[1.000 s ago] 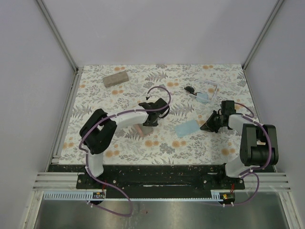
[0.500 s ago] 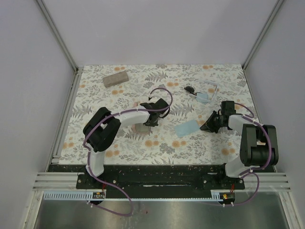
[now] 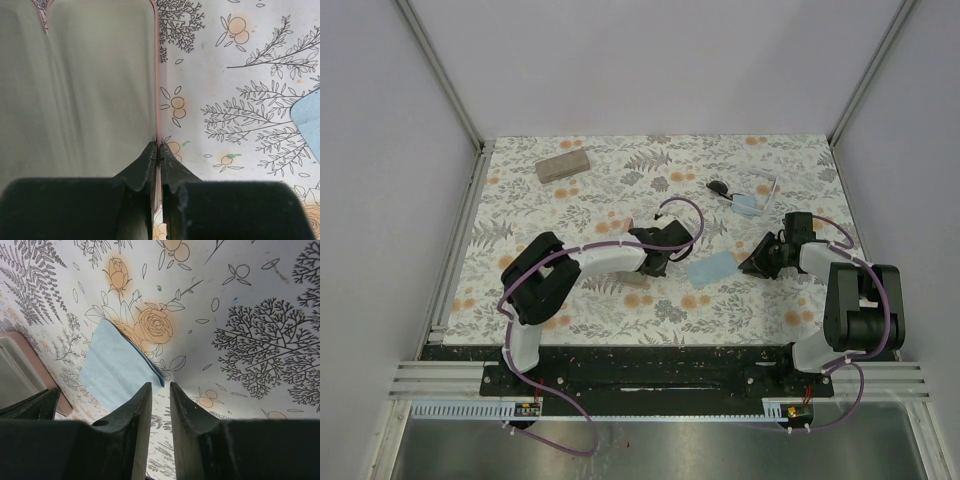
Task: Organize the sunglasses
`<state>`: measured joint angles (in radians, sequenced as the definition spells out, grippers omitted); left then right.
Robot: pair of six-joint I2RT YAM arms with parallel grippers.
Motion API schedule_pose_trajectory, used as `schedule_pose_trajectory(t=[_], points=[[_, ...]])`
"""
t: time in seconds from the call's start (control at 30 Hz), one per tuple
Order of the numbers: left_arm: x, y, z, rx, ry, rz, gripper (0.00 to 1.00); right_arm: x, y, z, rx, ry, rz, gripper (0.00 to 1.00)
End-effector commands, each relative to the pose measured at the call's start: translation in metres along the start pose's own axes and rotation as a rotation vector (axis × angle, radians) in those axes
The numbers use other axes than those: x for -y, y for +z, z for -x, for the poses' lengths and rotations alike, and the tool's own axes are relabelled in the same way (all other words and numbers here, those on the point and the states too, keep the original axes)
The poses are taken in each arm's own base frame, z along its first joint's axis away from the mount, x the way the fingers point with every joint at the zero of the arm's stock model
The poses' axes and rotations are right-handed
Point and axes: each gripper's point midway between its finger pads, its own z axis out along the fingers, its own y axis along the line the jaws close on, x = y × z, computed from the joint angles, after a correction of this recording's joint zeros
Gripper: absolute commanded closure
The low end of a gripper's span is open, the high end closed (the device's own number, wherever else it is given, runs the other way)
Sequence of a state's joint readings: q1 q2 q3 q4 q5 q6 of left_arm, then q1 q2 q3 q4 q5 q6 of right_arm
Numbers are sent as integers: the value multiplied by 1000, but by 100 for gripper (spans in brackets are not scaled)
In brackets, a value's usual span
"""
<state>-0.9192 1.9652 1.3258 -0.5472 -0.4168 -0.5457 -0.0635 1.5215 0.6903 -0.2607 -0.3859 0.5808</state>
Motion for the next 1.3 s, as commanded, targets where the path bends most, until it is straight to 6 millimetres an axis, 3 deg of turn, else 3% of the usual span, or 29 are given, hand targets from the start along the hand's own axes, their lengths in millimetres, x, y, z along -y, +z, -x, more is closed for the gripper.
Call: schedule_pose_trajectory(t=[0.0, 0.17, 0.4, 0.53, 0.67, 1.07, 1.27], points=[[14, -12, 22, 53, -11, -55, 88, -10, -4, 3, 21, -34, 38, 70], [22, -28, 34, 87, -11, -120, 69, -11, 4, 0, -13, -36, 18, 70], [29, -52, 47, 147, -22, -190, 66, -10, 10, -3, -31, -54, -18, 73], [39, -72, 53, 205, 12, -232, 66, -11, 10, -2, -30, -56, -23, 94], [62, -87, 50, 252, 87, -298, 66, -12, 4, -1, -2, -66, -18, 100], [126, -88, 37, 245, 281, -434, 66, -10, -18, 7, 119, -86, -36, 100], [147, -70, 28, 238, 376, -426, 66, -12, -16, 7, 100, -86, -20, 100]])
